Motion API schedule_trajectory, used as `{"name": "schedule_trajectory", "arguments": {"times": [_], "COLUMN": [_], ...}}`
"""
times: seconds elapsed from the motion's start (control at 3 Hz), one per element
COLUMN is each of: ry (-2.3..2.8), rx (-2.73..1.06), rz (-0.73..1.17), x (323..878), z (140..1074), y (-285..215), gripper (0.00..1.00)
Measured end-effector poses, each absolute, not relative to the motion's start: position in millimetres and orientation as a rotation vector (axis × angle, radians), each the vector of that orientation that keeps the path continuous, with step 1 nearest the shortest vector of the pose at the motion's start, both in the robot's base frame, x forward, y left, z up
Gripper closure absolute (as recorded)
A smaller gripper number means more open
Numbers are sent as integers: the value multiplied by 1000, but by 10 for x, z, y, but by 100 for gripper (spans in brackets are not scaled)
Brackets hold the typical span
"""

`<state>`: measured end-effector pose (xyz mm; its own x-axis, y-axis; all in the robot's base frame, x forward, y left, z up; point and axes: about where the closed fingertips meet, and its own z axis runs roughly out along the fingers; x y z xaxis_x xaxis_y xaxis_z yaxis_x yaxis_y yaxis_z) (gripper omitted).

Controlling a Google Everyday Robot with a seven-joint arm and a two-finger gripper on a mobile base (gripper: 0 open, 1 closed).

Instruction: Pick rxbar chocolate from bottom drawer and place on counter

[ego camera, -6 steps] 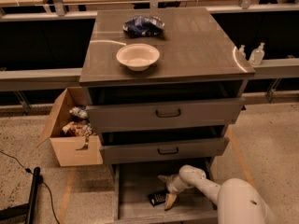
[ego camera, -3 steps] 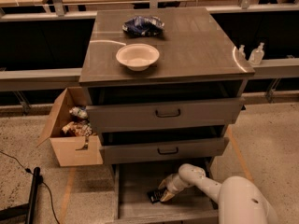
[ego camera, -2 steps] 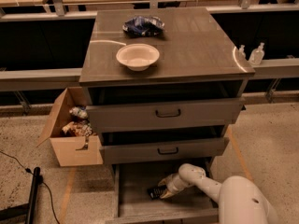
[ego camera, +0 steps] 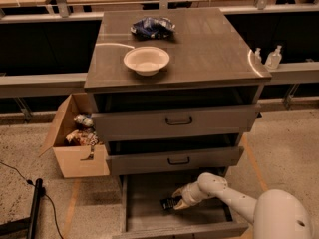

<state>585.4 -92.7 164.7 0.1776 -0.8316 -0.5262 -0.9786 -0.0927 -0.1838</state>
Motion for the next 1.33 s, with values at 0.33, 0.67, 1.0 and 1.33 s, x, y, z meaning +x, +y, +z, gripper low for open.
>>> {"name": "schedule_trajectory", "arguments": {"times": [0.33, 0.67, 1.0, 1.33], "ry": [1713, 1721, 1718, 1712], "rx": [-1943, -1935, -1917, -1897], "rz": [374, 347, 293, 299], "x": [5782, 5677, 5617, 5572], "z": [1929, 2236, 2627, 2901], "y": [-1060, -1220, -1396, -1511], "gripper": [100, 100, 100, 100]}}
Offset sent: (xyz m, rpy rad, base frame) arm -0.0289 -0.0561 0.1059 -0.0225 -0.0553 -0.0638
